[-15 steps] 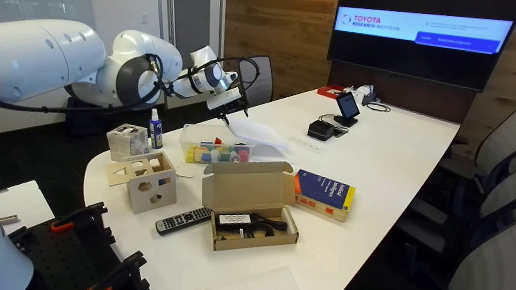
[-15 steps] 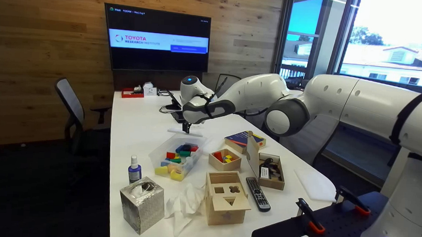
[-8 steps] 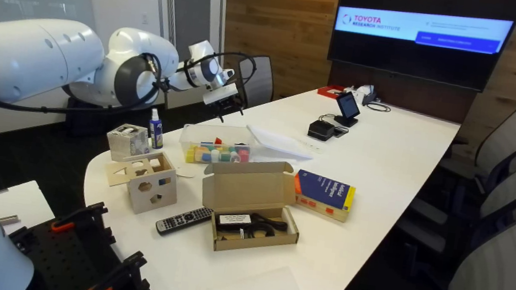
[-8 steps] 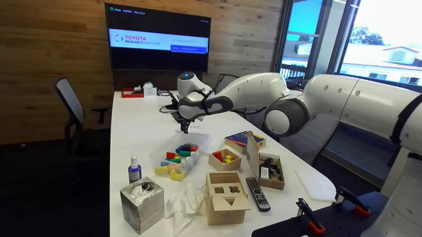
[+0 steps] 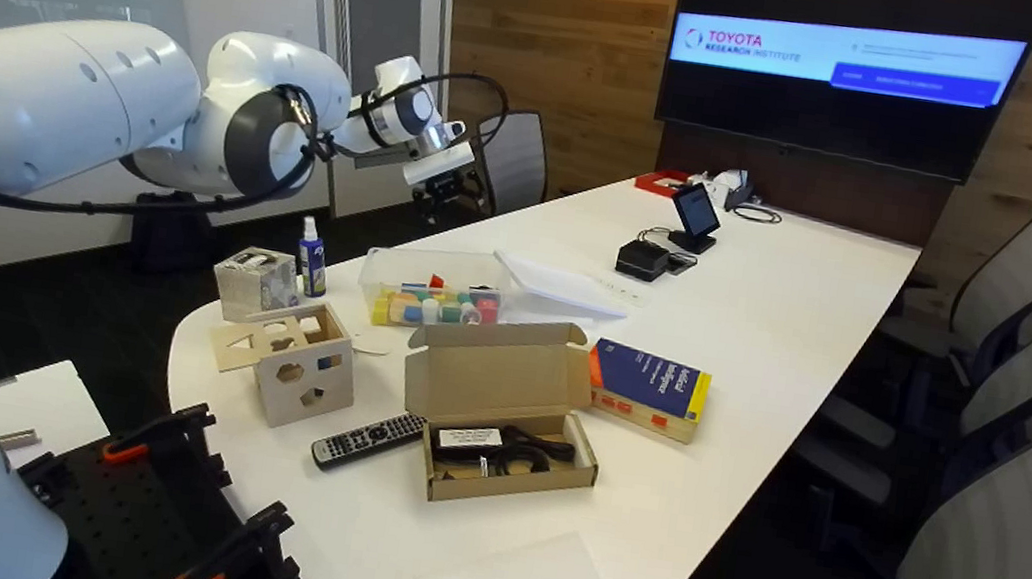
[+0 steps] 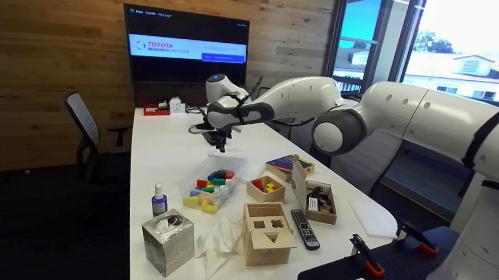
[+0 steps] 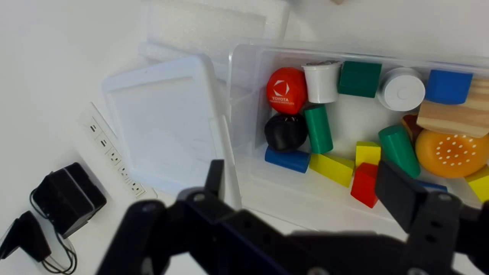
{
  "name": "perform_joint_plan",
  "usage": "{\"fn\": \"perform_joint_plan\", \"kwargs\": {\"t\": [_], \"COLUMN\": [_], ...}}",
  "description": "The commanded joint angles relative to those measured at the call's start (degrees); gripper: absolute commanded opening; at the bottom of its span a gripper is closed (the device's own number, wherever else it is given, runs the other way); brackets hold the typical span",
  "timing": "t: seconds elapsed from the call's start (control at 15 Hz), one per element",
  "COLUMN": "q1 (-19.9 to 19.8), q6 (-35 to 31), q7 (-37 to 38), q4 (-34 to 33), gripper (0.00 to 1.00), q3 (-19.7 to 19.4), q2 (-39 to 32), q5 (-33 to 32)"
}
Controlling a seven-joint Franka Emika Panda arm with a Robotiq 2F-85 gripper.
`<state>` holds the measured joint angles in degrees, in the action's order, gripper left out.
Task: Remove the white lid from the lunchbox and put it on the table
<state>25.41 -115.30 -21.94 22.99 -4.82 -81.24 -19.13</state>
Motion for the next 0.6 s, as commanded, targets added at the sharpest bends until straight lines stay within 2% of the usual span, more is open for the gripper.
{"fn": "perform_joint_plan", "kwargs": {"t": [0.0, 0.07, 0.13, 0.27, 0.33, 0.4, 0.53], "q1": [0.1, -0.5, -0.7, -1.7, -2.1, -2.4, -3.1], "q6": [7.2, 10.2, 9.6, 11.6, 14.0, 13.8, 14.8], "q7": [-4.6, -7.5, -8.8, -12.9, -15.1, -16.1, -17.6], "q4": [1.7, -3.4, 0.8, -0.2, -3.9, -0.9, 0.3], "gripper": [1.0, 1.0, 1.0, 1.0, 1.0, 1.0, 1.0], "q3": [0.9, 1.5, 2.5, 4.6, 5.0, 5.5, 6.0], "q2": [4.9, 3.0, 6.1, 7.0, 5.6, 7.9, 9.5], "q5": [0.7, 2.1, 2.2, 3.6, 4.9, 5.7, 7.1]}}
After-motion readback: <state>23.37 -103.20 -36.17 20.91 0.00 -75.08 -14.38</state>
